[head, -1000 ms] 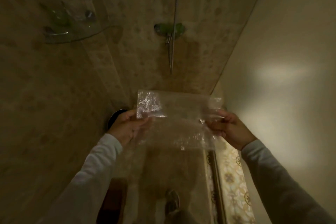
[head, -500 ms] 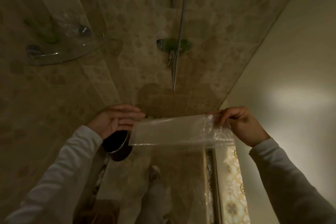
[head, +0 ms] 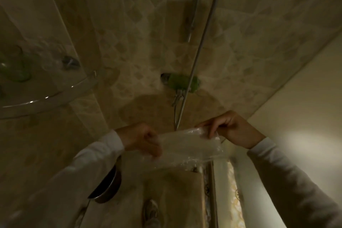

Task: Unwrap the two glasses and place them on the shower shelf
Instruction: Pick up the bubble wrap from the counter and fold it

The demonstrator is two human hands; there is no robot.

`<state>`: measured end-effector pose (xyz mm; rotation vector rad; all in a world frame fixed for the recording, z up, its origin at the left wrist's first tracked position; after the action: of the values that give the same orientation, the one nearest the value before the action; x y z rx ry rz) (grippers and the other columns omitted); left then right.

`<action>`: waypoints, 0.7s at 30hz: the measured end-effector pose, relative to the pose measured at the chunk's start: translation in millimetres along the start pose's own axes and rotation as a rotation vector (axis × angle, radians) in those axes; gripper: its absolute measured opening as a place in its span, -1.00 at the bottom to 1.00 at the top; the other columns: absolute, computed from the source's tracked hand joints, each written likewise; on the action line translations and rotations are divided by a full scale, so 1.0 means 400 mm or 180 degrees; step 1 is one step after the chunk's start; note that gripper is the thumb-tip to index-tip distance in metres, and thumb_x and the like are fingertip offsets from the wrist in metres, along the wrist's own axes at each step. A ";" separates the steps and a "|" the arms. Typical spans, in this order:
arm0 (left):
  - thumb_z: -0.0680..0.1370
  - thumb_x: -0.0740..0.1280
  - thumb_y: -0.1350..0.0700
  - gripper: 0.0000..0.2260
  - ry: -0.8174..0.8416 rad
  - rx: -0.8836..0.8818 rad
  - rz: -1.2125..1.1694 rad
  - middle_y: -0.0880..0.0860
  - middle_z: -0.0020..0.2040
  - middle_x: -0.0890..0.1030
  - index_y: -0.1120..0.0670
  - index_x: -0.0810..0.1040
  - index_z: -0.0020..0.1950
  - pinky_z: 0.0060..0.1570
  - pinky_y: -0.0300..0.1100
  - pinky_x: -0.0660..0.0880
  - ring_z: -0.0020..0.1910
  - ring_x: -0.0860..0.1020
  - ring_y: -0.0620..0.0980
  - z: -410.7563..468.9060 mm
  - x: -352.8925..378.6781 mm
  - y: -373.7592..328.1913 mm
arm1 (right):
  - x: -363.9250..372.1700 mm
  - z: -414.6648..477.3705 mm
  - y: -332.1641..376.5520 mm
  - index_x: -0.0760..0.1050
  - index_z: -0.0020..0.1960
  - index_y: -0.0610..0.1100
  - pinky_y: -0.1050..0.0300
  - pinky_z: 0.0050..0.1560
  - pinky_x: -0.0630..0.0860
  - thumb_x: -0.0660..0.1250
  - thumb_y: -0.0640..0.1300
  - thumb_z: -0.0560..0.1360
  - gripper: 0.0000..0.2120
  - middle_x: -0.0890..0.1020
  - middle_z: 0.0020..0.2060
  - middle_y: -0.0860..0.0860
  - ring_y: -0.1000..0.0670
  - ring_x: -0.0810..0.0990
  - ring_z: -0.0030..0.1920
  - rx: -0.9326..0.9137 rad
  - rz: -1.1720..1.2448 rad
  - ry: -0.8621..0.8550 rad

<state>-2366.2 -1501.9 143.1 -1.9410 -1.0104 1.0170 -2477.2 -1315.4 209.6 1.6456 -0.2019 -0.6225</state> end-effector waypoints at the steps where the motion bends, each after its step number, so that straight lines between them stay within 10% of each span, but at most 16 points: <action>1: 0.39 0.57 0.07 -0.75 -0.0052 -0.0054 0.0050 -0.18 -0.43 0.61 -0.08 0.61 -0.45 -0.27 -0.29 0.48 -0.36 0.56 -0.26 0.007 -0.041 0.014 | -0.019 0.020 -0.018 0.75 -0.24 0.08 0.18 0.15 0.59 0.35 -0.42 0.47 -0.58 0.76 0.06 -0.01 0.00 0.71 0.13 0.0124 -0.0084 0.0064; 5: 0.37 0.60 0.05 -0.69 -0.0492 -0.0112 0.0450 -0.14 -0.42 0.58 -0.04 0.53 -0.46 -0.24 -0.19 0.50 -0.37 0.56 -0.19 0.035 -0.189 0.058 | -0.033 0.132 -0.009 0.65 0.20 -0.03 0.14 0.32 0.54 0.42 -0.44 0.50 -0.60 0.69 0.22 -0.01 0.08 0.63 0.27 0.0870 -0.0732 0.0898; 8: 0.40 0.57 0.07 -0.74 -0.0387 0.0019 0.0772 -0.05 -0.32 0.61 0.02 0.52 -0.37 -0.15 -0.18 0.52 -0.30 0.58 -0.17 0.061 -0.184 0.015 | 0.048 0.224 0.063 0.49 0.40 0.07 0.15 0.44 0.43 0.57 0.09 0.35 -0.35 0.56 0.34 0.21 0.24 0.52 0.32 0.1127 -0.1528 0.1186; 13: 0.44 0.51 0.21 -0.83 -0.0810 0.0233 0.0611 -0.02 -0.40 0.55 0.19 0.62 -0.33 -0.34 -0.35 0.38 -0.37 0.50 -0.17 0.011 -0.258 0.013 | 0.358 0.431 0.019 0.65 -0.01 -0.09 0.14 -0.07 0.54 0.57 0.09 0.41 -0.70 0.62 -0.23 0.06 0.03 0.59 -0.15 0.0995 -0.2770 0.2271; 21: 0.26 0.61 0.02 -0.78 -0.2406 -0.0409 -0.1009 -0.05 -0.47 0.56 0.09 0.63 -0.44 -0.39 -0.32 0.43 -0.41 0.52 -0.21 -0.349 -0.352 0.293 | 0.304 0.524 -0.089 0.65 -0.24 -0.23 0.26 -0.30 0.54 0.47 -0.27 0.50 -0.86 0.70 -0.39 0.01 0.10 0.66 -0.36 0.1803 -0.0257 0.2662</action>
<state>-2262.4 -1707.6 149.1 -1.4153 -1.7625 1.5607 -2488.7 -1547.1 130.7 2.3283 0.3321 0.1267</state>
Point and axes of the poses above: each hand's wrist, its own z-axis towards the middle knuckle, its own x-axis out of the palm, y = z × x, the point moved 9 cm from there along z, towards the middle knuckle
